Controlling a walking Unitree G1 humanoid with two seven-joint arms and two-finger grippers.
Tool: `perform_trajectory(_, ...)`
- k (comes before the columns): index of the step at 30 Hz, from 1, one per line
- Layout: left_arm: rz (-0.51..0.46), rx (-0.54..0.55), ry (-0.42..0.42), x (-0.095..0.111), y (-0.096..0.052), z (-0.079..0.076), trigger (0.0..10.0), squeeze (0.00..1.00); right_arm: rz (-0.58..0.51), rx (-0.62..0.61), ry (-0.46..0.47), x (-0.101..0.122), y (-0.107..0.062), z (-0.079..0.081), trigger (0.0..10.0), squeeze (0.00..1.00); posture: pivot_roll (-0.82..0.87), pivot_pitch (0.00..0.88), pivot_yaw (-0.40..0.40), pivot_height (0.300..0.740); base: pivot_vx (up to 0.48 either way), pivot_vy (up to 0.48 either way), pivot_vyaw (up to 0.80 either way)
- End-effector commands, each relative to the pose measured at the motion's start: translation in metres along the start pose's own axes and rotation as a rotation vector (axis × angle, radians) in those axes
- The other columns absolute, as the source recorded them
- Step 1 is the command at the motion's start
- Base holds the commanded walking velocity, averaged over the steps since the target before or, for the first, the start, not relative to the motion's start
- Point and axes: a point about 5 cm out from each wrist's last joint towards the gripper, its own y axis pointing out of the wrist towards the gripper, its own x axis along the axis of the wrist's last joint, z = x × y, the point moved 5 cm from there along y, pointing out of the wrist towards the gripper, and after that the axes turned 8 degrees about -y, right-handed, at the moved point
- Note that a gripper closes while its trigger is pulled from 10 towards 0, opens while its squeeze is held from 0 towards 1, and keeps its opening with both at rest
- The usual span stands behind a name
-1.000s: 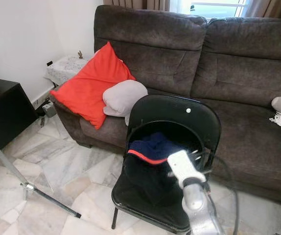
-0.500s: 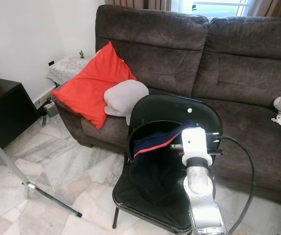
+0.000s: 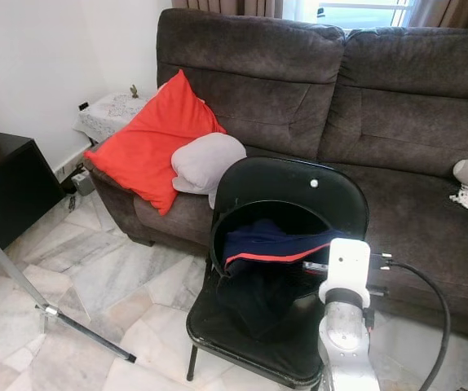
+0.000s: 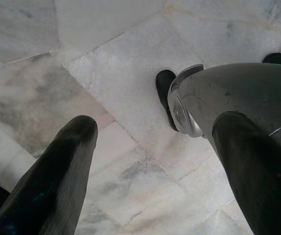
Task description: Hang hanger
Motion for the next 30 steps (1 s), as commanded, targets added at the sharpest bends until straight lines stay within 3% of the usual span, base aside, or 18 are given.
perform_trajectory(1, 0.029, 0.01, 0.007, -0.008, -0.002, 0.005, 10.0, 0.0, -0.026, -0.029, 0.02, 0.009, 0.001, -0.006, 10.0, 0.0, -0.03, 0.036, 0.079, 0.74, 0.0, 0.0, 0.0)
perform_trajectory(4, 0.03, 0.011, 0.007, -0.008, -0.002, 0.006, 10.0, 0.0, -0.056, -0.02, 0.013, 0.017, 0.002, -0.004, 10.0, 0.0, -0.03, 0.036, 0.078, 0.74, 0.0, 0.0, 0.0)
perform_trajectory(20, 0.034, 0.01, 0.011, -0.009, -0.002, 0.006, 10.0, 0.0, -0.067, -0.062, 0.02, 0.017, -0.003, -0.011, 10.0, 0.0, -0.03, 0.039, 0.076, 0.74, 0.0, 0.0, 0.0)
perform_trajectory(30, 0.035, 0.012, 0.01, -0.01, -0.002, 0.006, 10.0, 0.0, -0.102, -0.049, -0.002, 0.024, -0.003, -0.006, 10.0, 0.0, -0.03, 0.038, 0.075, 0.74, 0.0, 0.0, 0.7)
